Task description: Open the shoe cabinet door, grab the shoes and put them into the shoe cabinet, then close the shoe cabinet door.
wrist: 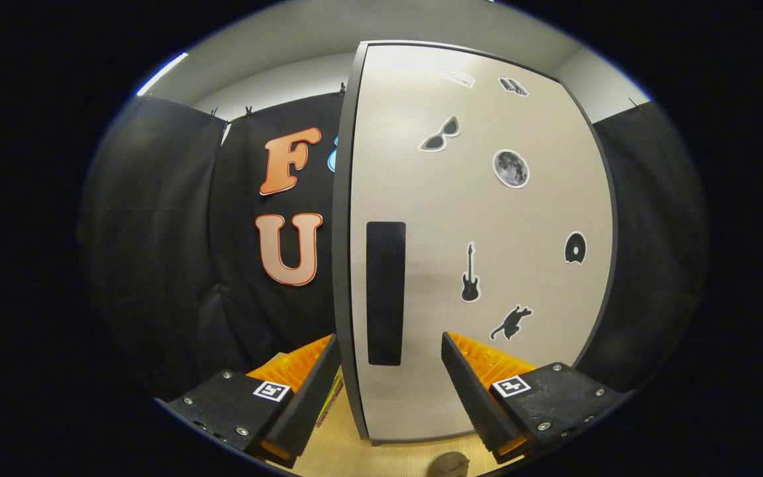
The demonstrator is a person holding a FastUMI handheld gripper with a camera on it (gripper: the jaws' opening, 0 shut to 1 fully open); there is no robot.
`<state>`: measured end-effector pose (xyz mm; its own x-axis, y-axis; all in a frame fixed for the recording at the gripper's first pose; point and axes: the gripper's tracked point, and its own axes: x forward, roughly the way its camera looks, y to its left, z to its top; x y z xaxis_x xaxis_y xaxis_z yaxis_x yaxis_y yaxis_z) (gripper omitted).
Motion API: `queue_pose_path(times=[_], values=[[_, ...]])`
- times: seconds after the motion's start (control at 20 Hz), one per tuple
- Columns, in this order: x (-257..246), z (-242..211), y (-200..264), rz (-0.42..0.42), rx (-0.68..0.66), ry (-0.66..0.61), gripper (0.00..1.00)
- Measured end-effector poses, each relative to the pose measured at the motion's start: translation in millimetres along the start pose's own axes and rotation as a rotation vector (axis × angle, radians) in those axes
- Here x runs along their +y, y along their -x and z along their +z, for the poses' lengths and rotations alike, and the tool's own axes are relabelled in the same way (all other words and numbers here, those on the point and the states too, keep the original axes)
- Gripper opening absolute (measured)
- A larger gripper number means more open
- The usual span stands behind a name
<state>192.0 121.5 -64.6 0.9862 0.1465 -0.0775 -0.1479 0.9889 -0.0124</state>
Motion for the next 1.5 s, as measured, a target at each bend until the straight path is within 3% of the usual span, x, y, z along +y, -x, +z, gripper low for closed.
queue_pose_path(times=[0.3, 0.5, 0.65, 0.75, 1.5], values=[[2, 7, -31, -0.026, -0.025, -0.004, 0.91], [0, 12, -39, -0.047, -0.044, -0.016, 0.70], [0, 14, -40, -0.059, -0.055, -0.028, 0.43], [-1, 14, -39, -0.059, -0.052, -0.031, 0.37], [-5, 20, -8, -0.047, -0.026, -0.066, 0.31]])
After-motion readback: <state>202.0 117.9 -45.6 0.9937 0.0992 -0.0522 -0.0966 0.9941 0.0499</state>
